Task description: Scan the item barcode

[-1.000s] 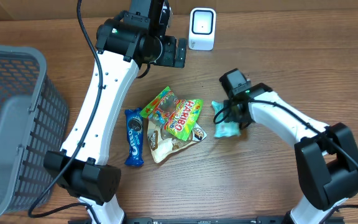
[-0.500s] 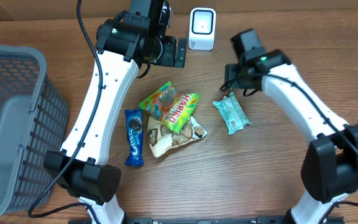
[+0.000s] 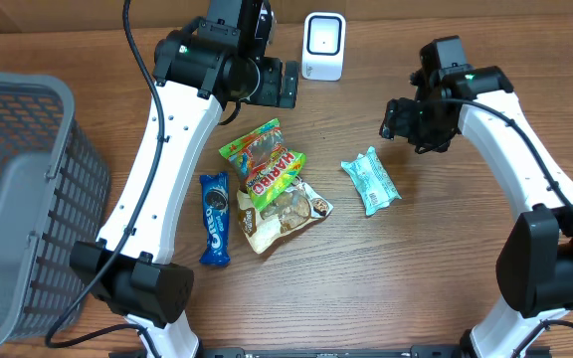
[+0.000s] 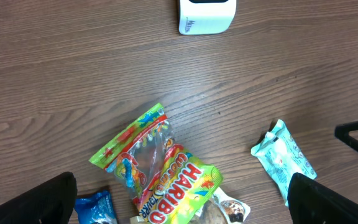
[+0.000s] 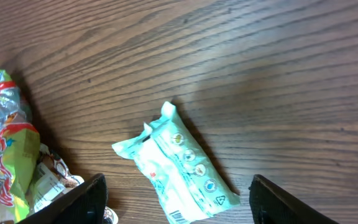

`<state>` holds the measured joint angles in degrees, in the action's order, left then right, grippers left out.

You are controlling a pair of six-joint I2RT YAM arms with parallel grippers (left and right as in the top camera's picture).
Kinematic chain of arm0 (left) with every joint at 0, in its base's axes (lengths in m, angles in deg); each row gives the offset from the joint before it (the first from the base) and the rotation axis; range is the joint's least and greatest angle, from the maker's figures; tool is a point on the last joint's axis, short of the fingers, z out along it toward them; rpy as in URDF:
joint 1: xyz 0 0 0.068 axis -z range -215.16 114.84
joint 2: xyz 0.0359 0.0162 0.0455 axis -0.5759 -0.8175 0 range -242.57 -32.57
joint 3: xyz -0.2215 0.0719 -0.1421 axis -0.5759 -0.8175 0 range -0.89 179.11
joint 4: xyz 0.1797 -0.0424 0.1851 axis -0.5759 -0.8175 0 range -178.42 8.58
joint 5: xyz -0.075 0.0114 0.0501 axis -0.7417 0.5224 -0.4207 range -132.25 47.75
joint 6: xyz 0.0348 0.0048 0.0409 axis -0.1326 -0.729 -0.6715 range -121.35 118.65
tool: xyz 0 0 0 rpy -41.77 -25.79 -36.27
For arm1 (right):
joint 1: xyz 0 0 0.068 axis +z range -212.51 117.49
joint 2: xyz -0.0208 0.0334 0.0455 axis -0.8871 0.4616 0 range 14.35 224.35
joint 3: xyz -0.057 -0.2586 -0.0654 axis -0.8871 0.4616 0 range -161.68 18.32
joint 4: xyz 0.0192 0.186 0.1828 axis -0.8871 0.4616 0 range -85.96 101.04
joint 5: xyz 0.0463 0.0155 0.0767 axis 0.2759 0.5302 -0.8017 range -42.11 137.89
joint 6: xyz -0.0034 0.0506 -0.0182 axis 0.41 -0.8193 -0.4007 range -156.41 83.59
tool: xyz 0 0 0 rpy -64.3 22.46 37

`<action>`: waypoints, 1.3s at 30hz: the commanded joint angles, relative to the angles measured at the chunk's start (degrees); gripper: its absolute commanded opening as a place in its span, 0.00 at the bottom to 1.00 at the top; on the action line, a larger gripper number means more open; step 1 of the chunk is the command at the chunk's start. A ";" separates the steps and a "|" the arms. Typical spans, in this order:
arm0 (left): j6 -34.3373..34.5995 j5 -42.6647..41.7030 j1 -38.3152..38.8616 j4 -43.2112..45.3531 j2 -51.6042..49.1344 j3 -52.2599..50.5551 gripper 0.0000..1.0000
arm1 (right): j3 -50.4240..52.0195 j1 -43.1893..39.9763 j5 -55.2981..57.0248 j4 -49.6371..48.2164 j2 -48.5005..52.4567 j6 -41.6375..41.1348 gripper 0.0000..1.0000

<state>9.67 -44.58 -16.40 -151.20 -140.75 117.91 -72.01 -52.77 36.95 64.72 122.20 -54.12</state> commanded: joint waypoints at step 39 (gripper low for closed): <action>0.37 -0.20 0.42 4.04 -0.28 0.17 1.00 | 14.56 -0.04 -6.45 -10.67 -0.37 4.50 0.82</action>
<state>9.67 -44.58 -16.40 -146.98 -140.75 117.91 -57.73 -53.03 30.13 56.42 122.20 -52.22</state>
